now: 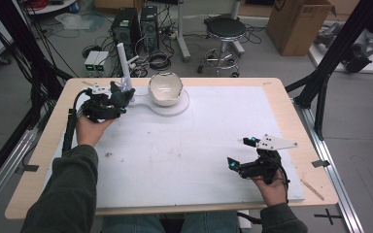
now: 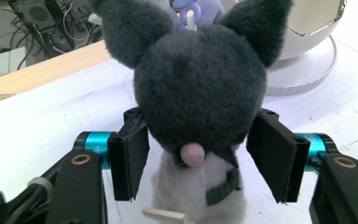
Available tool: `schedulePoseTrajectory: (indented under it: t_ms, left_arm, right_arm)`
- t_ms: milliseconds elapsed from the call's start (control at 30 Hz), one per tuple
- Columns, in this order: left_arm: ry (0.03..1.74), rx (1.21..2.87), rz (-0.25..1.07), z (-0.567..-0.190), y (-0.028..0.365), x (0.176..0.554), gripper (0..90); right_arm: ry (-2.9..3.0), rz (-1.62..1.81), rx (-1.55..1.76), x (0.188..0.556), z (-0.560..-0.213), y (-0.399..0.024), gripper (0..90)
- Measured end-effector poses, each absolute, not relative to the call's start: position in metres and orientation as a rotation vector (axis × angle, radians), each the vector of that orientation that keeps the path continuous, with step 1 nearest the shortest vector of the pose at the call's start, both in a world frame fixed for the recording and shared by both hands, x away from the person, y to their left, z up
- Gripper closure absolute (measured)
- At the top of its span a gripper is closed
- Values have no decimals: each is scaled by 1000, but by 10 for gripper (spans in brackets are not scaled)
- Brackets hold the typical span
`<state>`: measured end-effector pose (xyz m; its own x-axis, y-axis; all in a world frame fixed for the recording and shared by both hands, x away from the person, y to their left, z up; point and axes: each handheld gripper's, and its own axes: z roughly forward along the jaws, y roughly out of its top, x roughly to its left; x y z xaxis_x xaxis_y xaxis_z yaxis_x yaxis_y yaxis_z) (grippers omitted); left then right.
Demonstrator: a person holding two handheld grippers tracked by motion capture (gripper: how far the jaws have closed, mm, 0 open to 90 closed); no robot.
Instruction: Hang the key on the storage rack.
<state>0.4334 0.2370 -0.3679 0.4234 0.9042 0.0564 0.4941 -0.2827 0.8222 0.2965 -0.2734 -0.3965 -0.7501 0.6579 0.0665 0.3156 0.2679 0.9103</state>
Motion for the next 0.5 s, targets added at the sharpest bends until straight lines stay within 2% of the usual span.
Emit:
schedulePoseTrajectory:
  t_ms: [167, 267, 500]
  left_arm:
    - [1177, 1916, 692, -367, 239, 432, 391]
    - [1175, 1895, 694, -366, 240, 431, 425]
    - [1170, 1885, 686, -365, 242, 429, 416]
  right_arm:
    - [2218, 1476, 888, 296, -396, -273, 28]
    - [2217, 1475, 879, 297, -397, -273, 28]
    - [2216, 1474, 878, 297, -397, -273, 28]
